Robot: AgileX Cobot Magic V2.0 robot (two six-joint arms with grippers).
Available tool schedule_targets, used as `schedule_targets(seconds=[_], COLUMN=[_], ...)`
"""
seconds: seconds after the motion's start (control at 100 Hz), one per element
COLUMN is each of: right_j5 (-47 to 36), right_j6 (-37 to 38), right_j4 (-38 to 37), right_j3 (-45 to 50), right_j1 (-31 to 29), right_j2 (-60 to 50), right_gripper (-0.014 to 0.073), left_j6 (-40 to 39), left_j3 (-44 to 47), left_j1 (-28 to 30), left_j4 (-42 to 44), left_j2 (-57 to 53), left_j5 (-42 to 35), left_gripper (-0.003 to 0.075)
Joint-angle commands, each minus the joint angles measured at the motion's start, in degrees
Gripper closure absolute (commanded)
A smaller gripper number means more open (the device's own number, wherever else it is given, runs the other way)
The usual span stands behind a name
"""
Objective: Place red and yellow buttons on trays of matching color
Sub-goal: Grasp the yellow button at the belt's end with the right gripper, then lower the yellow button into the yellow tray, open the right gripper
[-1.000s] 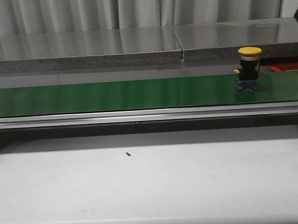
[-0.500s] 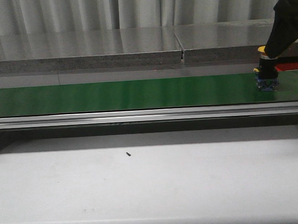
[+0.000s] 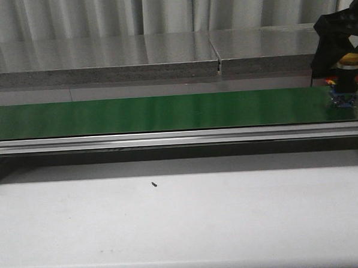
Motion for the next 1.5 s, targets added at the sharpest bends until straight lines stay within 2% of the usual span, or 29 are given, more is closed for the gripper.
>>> schedule_targets(seconds=[0.0, 0.08, 0.15, 0.28, 0.41, 0.54, 0.66, 0.79, 0.88, 1.02, 1.17, 1.49], right_j5=[-1.0, -0.7, -0.5, 2.1, 8.0, 16.3, 17.3, 17.9, 16.3, 7.9, -0.2, -2.9], right_j6=[0.3, 0.4, 0.5, 1.0, 4.1, 11.5, 15.6, 16.5, 16.5, 16.5, 16.3, 9.8], right_j4=[1.5, 1.5, 1.5, 1.5, 1.5, 0.1, -4.9, -9.2, -8.9, -6.7, -5.3, 1.9], right_j3=[-2.0, -2.0, -2.0, -2.0, -1.9, -1.6, 0.1, 3.6, 7.0, 13.9, 18.1, 18.1], right_j1=[-0.4, -0.8, -1.4, -3.6, -8.2, -15.8, -22.8, -30.4, -34.9, -38.2, -38.4, -38.1], right_j2=[-2.3, -2.5, -3.3, -7.2, -12.7, -18.5, -22.6, -25.0, -25.0, -24.8, -23.9, -14.4], right_gripper=[0.0314, 0.0491, 0.0547, 0.0545, 0.0545, 0.0545, 0.0545, 0.0545, 0.0545, 0.0545, 0.0545, 0.0544], left_j6=[-0.2, -0.2, -0.2, -0.2, -0.2, -0.2, -0.2, -0.2, -0.2, -0.2, -0.2, -0.2], left_j3=[-1.5, -1.5, -1.5, -1.5, -1.5, -1.5, -1.5, -1.5, -1.5, -1.5, -1.5, -1.5], left_j1=[-0.4, -0.4, -0.4, -0.4, -0.4, -0.4, -0.4, -0.4, -0.4, -0.4, -0.4, -0.4], left_j4=[-1.0, -1.0, -1.0, -1.0, -1.0, -1.0, -1.0, -1.0, -1.0, -1.0, -1.0, -1.0], left_j2=[0.1, 0.1, 0.1, 0.1, 0.1, 0.1, 0.1, 0.1, 0.1, 0.1, 0.1, 0.1], left_j5=[-3.9, -3.9, -3.9, -3.9, -3.9, -3.9, -3.9, -3.9, -3.9, -3.9, -3.9, -3.9], left_gripper=[0.0739, 0.0739, 0.0739, 0.0739, 0.0739, 0.0739, 0.0739, 0.0739, 0.0739, 0.0739, 0.0739, 0.0739])
